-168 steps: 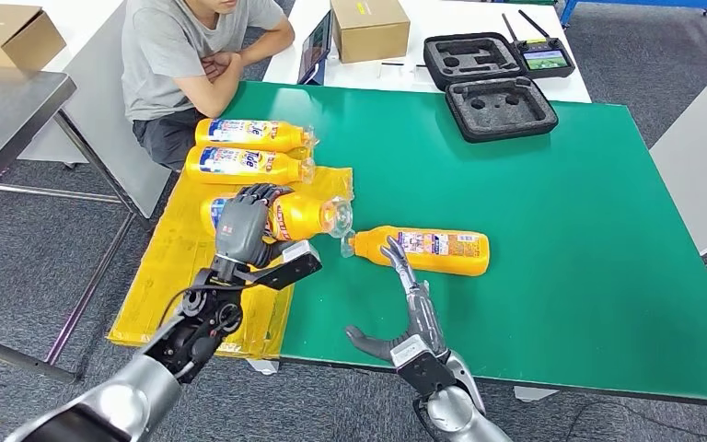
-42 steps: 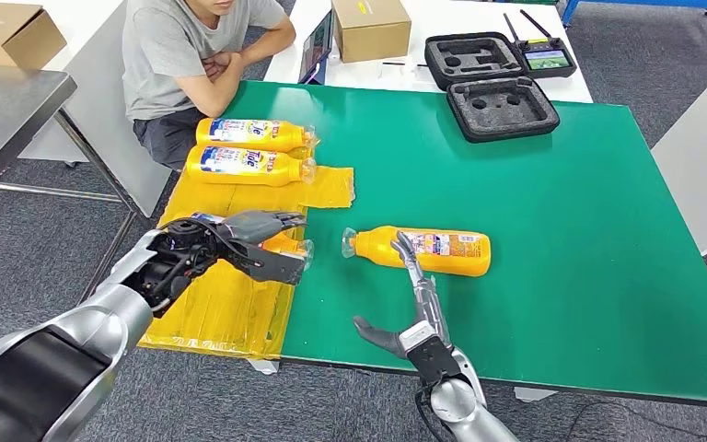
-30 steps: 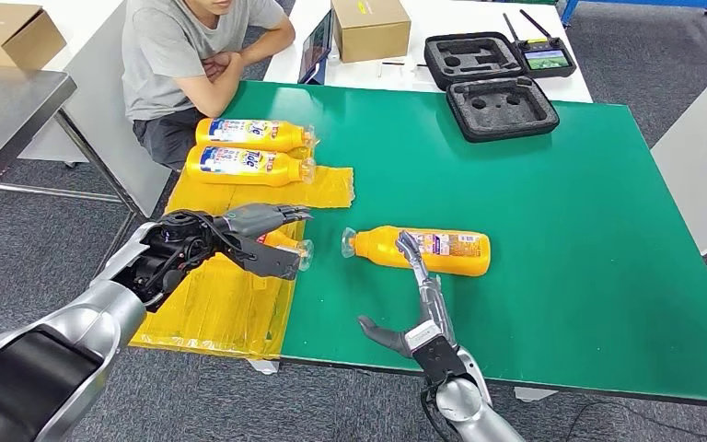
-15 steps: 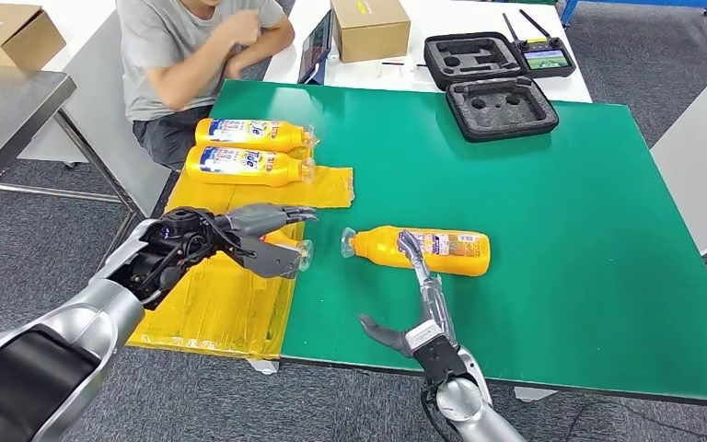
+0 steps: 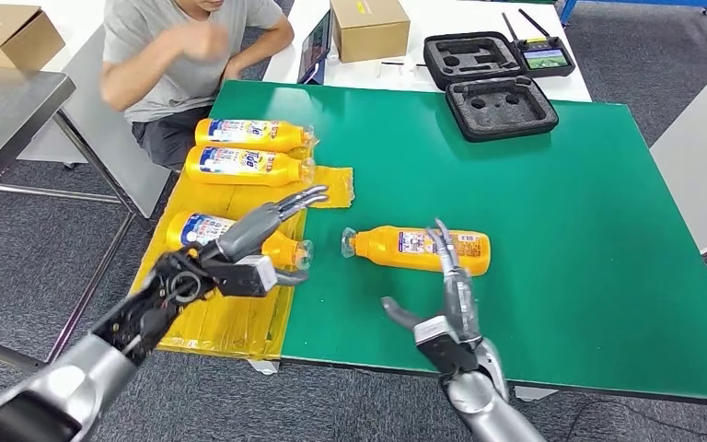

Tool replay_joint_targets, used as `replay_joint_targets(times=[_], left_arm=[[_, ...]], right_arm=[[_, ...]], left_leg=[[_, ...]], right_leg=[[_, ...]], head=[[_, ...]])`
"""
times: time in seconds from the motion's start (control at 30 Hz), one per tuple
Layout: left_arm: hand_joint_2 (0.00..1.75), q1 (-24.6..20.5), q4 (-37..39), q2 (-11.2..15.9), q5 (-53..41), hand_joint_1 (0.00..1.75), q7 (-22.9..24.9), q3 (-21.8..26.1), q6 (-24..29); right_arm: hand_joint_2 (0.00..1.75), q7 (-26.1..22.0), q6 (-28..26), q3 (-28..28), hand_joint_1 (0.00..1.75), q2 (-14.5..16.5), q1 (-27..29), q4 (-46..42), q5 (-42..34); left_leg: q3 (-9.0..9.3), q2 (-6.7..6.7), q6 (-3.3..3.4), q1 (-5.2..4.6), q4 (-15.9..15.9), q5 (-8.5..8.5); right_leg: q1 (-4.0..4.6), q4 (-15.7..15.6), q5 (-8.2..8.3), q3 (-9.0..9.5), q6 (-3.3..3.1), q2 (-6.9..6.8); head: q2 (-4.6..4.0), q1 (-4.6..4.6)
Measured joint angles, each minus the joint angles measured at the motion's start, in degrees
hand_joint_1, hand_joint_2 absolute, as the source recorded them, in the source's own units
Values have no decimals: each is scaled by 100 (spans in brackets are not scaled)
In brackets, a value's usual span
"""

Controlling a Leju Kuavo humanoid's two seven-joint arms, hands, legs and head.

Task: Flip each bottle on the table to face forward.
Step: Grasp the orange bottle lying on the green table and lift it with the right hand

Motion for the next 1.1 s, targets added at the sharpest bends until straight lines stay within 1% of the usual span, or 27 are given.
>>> replay_joint_targets(times=[0.07, 0.13, 0.17, 0.23, 0.27, 0.33, 0.43, 0.53, 0.67, 0.87, 1.1], left_arm=[[175, 317, -301, -62, 268, 0, -3, 113, 351], [175, 540, -535, -128, 493, 0, -3, 192, 576], [175, 626, -635, -167, 628, 0, -3, 225, 632], [175, 770, -808, -249, 880, 0, -3, 287, 681], [175, 840, -889, -286, 979, 0, -3, 319, 699], [175, 995, -1042, -348, 1125, 0, -3, 377, 772], [175, 1204, -1226, -409, 1329, 0, -3, 411, 955], [175, 1324, -1355, -444, 1429, 0, -3, 420, 1033], [175, 1365, -1430, -470, 1456, 0, -3, 423, 1047], [175, 1430, -1558, -511, 1613, 0, -3, 427, 1099], [175, 1451, -1797, -678, 1783, 0, -3, 344, 1364]], right_arm=[[175, 5, 7, -228, 0, -64, 7, 25, 122], [175, 45, -33, -434, 0, -86, 20, 67, 552], [175, 122, -77, -540, 0, -84, 27, 114, 983], [175, 359, -158, -825, 0, -65, 31, 259, 2150], [175, 473, -178, -1022, 0, -52, 29, 350, 2767], [175, 626, -193, -1473, 0, -26, 20, 528, 3734], [175, 745, -204, -2137, 0, -11, -42, 780, 4571], [175, 776, -208, -2592, 0, -10, -136, 974, 4814], [175, 779, -211, -2852, 0, -4, -184, 1114, 4853], [175, 849, -202, -3010, 0, -2, -335, 1367, 4903], [175, 796, 84, -2962, 0, -120, -1046, 2221, 4979]], left_leg=[[-1, 0, 0, -2, 0, 0], [-1, 0, 0, -1, 0, 0], [-1, 0, 0, -1, 0, 0], [-1, -1, 0, -1, 0, 0], [-1, -1, 1, -1, 0, 0], [-2, -1, 1, -1, 0, 0], [-4, -2, 1, -2, 0, 0], [-5, -2, 1, -3, 0, 0], [-4, -2, 1, -3, 0, 0], [-5, -1, 1, -1, 0, 0], [-5, -1, 6, -7, 1, 4]], right_leg=[[-2, 0, 0, -2, 0, 0], [-2, 0, 1, -2, 1, 0], [-2, 0, 1, -1, 1, 0], [-1, 0, 1, -1, 1, 0], [-1, 0, 1, 0, 1, -1], [-1, 0, 1, 0, 1, -1], [-2, 0, 1, 0, 1, -1], [-4, 0, 1, -1, 1, -2], [-3, 0, 1, -1, 2, -1], [0, 1, 1, -2, 2, 0], [-7, 0, 5, -1, 6, -1]], head=[[0, 1], [0, 0], [0, -1], [0, -1], [0, -1], [0, -1], [0, 0], [0, 1], [0, -1], [0, -1], [-1, 0]])
